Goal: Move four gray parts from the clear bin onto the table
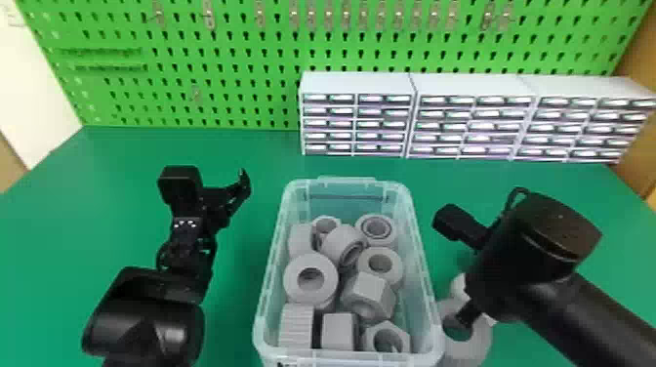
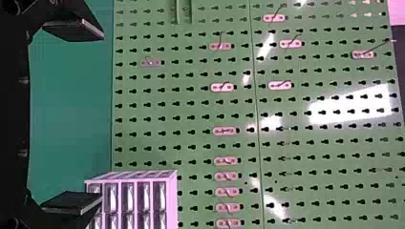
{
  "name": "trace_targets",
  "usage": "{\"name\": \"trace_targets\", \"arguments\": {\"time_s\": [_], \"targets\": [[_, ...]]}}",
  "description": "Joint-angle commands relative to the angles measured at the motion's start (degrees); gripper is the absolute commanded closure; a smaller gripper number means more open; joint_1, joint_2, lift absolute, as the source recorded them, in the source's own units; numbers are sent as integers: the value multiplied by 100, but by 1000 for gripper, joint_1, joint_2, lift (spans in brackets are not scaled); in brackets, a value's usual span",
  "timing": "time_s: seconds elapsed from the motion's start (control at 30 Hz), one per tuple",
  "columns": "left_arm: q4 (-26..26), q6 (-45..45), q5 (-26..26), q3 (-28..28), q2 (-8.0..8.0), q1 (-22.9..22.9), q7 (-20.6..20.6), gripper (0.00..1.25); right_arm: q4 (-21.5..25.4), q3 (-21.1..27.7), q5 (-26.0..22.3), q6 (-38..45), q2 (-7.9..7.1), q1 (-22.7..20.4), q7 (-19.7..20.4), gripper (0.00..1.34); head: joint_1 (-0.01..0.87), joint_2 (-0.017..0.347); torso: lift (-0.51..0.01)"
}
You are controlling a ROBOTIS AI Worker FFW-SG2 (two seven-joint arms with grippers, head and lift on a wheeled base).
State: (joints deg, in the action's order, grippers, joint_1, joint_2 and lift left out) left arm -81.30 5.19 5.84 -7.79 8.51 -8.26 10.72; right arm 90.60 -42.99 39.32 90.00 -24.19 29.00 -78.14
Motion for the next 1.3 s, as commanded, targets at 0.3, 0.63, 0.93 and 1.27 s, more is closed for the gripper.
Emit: {"name": "trace_targets", "arguments": {"time_s": [0.3, 0.63, 0.93, 1.27], "targets": [[44, 0, -4, -38, -69, -9, 0, 101, -236, 317, 146, 8, -50, -114, -19, 963, 693, 72, -52], [53, 0, -12, -38, -78, 9, 0, 101, -262, 502, 261, 8, -94, -149, -19, 930, 693, 72, -52], [62, 9, -12, -29, -87, 27, 0, 101, -332, 502, 296, 8, -86, -175, -19, 473, 693, 72, -52], [53, 9, -12, -20, -96, 35, 0, 101, -350, 555, 287, 8, -68, -167, -19, 364, 693, 72, -52]]}}
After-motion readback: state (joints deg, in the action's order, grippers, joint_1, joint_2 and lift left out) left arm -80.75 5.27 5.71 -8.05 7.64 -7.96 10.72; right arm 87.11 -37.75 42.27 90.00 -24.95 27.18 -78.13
